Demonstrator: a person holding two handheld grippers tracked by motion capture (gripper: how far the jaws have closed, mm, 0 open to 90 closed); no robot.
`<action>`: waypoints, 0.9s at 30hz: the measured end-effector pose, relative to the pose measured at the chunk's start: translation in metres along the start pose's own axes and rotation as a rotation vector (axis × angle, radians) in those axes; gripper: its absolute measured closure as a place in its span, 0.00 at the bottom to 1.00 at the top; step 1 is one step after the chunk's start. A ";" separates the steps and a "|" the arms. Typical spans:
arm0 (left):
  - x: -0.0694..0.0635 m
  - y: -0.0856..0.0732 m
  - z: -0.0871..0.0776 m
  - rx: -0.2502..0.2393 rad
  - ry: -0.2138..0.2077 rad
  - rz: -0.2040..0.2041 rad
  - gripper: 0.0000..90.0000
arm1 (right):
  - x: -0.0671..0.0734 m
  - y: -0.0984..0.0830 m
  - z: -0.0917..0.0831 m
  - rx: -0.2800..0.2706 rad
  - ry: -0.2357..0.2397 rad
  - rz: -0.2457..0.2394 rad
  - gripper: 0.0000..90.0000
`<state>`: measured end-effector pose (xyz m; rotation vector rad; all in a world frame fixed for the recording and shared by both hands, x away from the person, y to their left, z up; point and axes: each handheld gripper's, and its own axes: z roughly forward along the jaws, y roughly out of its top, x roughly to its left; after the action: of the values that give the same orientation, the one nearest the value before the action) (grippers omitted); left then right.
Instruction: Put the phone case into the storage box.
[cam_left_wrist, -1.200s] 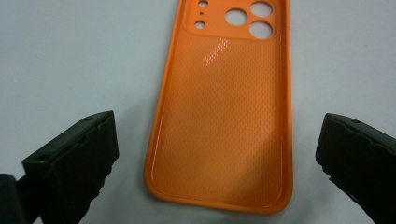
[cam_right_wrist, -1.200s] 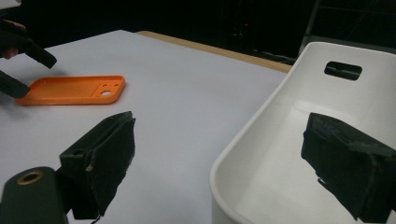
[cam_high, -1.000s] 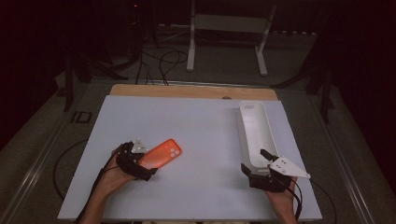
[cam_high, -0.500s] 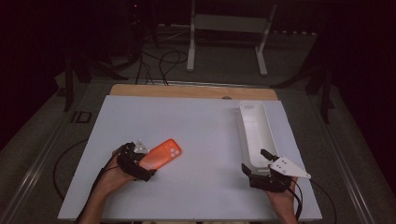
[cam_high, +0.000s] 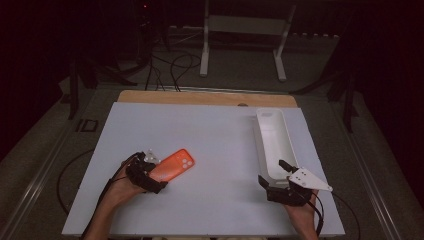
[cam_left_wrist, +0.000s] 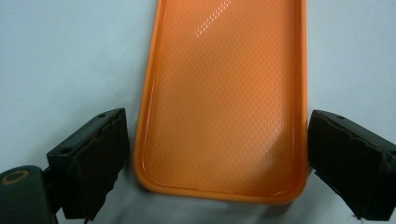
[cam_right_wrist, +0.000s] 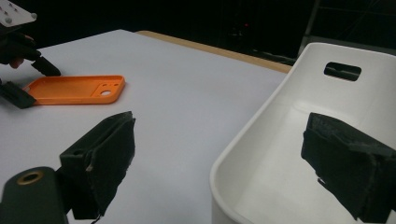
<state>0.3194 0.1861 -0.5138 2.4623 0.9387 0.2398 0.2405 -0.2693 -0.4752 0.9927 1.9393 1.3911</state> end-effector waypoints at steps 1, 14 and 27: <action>0.000 0.001 0.000 0.005 -0.002 0.001 0.08 | 0.000 0.000 0.000 0.000 -0.001 0.000 0.11; 0.001 0.005 0.001 0.041 -0.009 0.005 0.08 | 0.001 0.000 0.001 0.005 0.004 0.001 0.11; 0.001 0.009 0.001 0.070 -0.011 0.011 0.11 | 0.001 0.000 0.002 0.009 0.005 -0.005 0.11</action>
<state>0.3254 0.1808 -0.5106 2.5308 0.9437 0.1999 0.2416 -0.2675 -0.4761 0.9893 1.9519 1.3847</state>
